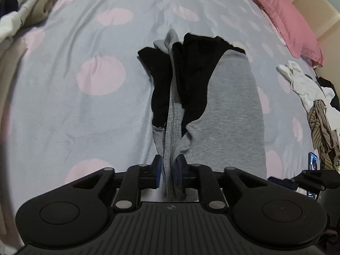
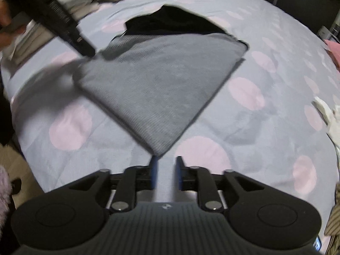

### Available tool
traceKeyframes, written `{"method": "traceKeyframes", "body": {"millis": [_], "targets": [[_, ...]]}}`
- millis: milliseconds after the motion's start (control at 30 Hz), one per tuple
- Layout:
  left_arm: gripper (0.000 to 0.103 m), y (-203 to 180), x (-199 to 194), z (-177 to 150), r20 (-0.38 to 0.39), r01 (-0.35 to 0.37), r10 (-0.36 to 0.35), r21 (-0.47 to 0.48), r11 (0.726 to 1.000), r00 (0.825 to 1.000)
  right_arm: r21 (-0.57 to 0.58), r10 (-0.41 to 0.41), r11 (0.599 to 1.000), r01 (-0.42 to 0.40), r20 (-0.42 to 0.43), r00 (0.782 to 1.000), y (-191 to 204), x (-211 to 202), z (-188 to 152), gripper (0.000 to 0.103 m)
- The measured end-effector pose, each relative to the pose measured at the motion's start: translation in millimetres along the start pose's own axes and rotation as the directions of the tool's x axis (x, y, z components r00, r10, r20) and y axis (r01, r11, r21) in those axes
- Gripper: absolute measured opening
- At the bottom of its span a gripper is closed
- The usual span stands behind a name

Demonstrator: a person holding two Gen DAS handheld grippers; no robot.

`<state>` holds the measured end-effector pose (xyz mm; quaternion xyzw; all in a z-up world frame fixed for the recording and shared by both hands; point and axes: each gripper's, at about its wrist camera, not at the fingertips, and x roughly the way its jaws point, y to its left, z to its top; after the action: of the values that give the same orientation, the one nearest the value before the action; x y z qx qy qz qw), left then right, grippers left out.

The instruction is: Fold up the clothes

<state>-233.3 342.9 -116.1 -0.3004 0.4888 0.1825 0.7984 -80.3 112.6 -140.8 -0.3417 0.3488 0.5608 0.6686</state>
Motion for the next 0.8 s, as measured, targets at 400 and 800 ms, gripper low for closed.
{"method": "traceKeyframes", "body": {"millis": [400,800], "targets": [[0.052,-12.6,8.6,-14.7,0.014,-0.011,0.012,-0.035,0.999,1.0,0.461,0.134,0.868,-0.185,0.141,0.981,-38.9,2.9,12.2,0.057],[0.029,-5.7,30.4,-19.1,-0.023,-0.031,0.029,-0.055,0.998,0.999,0.52,0.204,0.824,-0.222,0.092,0.975,-37.9,35.2,8.1,0.026]]}}
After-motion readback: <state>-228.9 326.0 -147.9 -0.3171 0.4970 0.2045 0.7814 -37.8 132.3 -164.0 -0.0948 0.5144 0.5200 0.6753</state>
